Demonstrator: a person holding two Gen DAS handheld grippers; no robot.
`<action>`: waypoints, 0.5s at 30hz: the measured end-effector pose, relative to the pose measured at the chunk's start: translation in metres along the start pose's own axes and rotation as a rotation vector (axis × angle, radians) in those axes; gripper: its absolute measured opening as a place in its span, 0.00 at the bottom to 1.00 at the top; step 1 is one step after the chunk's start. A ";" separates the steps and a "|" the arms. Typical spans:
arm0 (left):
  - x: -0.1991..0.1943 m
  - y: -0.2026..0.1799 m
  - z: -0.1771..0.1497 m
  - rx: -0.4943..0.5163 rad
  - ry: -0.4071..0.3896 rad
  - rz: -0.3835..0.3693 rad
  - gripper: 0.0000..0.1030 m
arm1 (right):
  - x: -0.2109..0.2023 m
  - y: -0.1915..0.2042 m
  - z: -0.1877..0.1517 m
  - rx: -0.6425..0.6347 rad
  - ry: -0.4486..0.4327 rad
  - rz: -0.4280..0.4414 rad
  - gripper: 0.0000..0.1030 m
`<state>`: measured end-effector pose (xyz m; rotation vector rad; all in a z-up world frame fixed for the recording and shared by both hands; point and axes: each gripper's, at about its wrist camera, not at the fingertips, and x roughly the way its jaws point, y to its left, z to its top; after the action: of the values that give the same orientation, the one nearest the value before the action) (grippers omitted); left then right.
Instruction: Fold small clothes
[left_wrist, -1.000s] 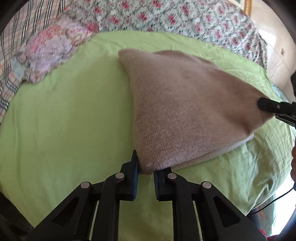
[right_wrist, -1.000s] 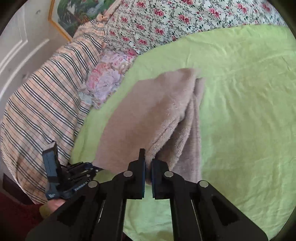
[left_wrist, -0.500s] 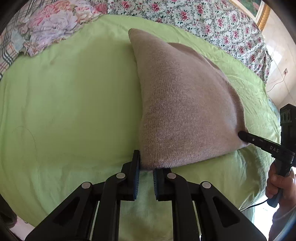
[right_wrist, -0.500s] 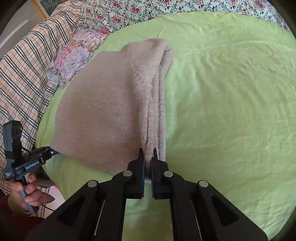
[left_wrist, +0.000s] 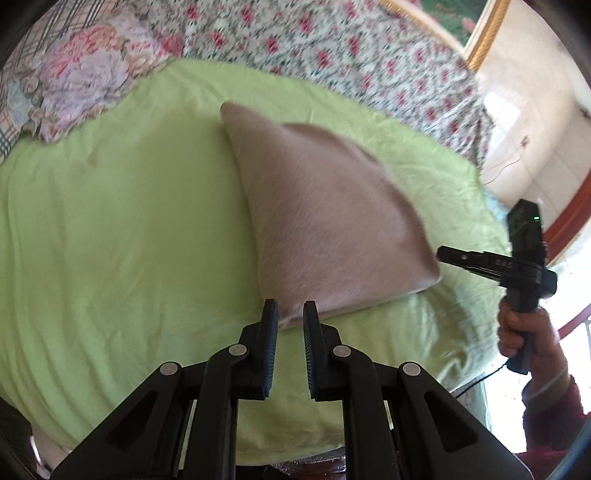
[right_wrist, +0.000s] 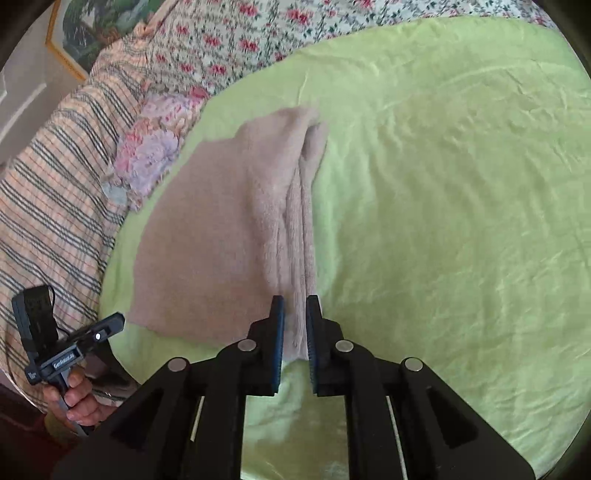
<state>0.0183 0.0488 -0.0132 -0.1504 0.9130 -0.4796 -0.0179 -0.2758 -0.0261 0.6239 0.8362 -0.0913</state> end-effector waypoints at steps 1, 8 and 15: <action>-0.003 -0.003 0.005 0.012 -0.016 -0.008 0.11 | -0.001 -0.001 0.007 0.009 -0.011 0.021 0.18; 0.015 -0.015 0.040 0.065 -0.070 -0.066 0.13 | 0.029 0.006 0.051 0.054 -0.039 0.110 0.41; 0.074 -0.006 0.029 0.042 0.085 -0.139 0.14 | 0.060 0.019 0.064 -0.002 0.021 0.103 0.16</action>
<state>0.0774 0.0070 -0.0466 -0.1567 0.9794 -0.6374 0.0709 -0.2857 -0.0280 0.6664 0.8226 0.0096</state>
